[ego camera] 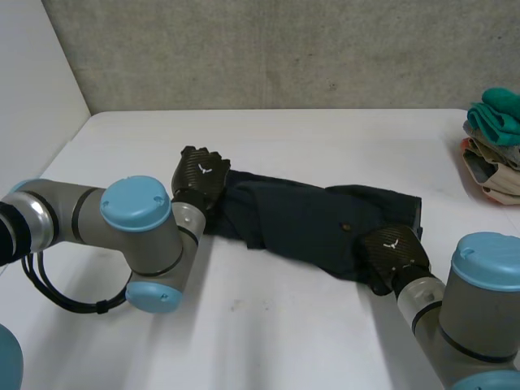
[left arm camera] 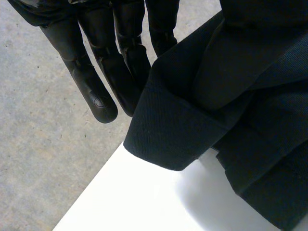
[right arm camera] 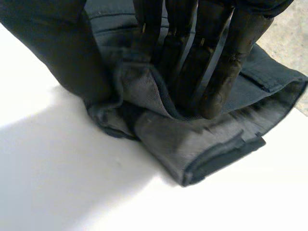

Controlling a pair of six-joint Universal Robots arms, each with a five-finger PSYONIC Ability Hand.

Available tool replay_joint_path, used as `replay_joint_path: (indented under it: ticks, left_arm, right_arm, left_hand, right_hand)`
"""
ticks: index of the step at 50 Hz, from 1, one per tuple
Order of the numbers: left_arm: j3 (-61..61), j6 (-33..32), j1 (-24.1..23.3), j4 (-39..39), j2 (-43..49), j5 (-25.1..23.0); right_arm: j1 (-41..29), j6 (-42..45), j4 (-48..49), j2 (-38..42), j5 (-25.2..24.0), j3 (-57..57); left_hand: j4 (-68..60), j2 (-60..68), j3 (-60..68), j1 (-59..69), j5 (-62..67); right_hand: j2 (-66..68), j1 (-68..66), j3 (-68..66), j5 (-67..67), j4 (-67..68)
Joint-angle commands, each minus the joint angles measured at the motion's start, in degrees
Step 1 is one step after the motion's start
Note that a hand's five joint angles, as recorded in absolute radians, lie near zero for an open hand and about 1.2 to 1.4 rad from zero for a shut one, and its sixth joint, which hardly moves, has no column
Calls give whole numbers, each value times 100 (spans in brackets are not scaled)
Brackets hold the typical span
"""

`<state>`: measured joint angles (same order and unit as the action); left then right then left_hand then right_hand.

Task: Fold the laundry.

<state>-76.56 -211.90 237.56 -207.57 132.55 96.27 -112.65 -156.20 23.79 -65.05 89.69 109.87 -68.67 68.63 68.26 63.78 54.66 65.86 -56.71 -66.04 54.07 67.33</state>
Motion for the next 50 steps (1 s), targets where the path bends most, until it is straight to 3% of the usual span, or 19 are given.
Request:
replay_joint_path:
  ticks: [1,7,11,15,21,25,27,34,42,50]
  left_arm:
    - [-113,-1,-8,23,-62,14]
    - [-464,8,27,59,-387,14]
    - [-772,8,9,67,-660,-3]
    - [-992,17,-8,67,-880,-3]
    - [-1124,8,-44,85,-1152,-3]
    - [-1325,8,-35,129,-1415,-3]
    - [-1414,8,-26,129,-1539,-12]
    - [-1757,25,-8,138,-1996,-39]
    - [-1889,34,-43,138,-2172,-47]
    - [-1766,34,18,120,-2137,-47]
  right_arm:
    - [86,266,-50,-7,400,-62]
    - [173,546,-234,-427,365,113]
    - [656,968,-463,-780,251,236]
    - [1008,1320,-560,-798,-127,272]
    - [1131,1347,-665,-903,-233,158]
    - [1149,1189,-919,-1455,-285,166]
    - [1175,1066,-1025,-1659,-312,158]
    - [1624,170,-1456,-2151,-742,140]
    - [1729,-586,-1571,-2152,-1129,201]
    - [1756,-850,-1518,-984,-1121,-70]
  left_hand:
    - [-1133,1137,1174,1622,1534]
    - [-1133,1137,1174,1622,1534]
    - [914,-911,-873,-425,-513]
    - [1337,-1333,-1296,-848,-936]
    - [1958,-1954,-1917,-1468,-1557]
    - [2263,-2259,-2222,-1773,-1861]
    - [2263,-2259,-2222,-1773,-1861]
    - [2280,-2276,-2238,-1790,-1878]
    - [2447,-2443,-2406,-1958,-2046]
    - [2902,-2898,-2861,-2413,-2501]
  right_hand:
    - [1414,-2329,-1396,1593,1267]
    - [1414,-2329,-1396,1593,1267]
    - [1414,-2329,-1396,1593,1267]
    - [1414,-2329,-1396,1593,1267]
    - [1414,-2329,-1396,1593,1267]
    - [-1700,785,1718,-1521,-1847]
    - [-2311,1396,2330,-2132,-2458]
    - [-3120,2205,3138,-2941,-3267]
    - [-5323,4409,5342,-5145,-5470]
    - [-5586,4671,5604,-5407,-5733]
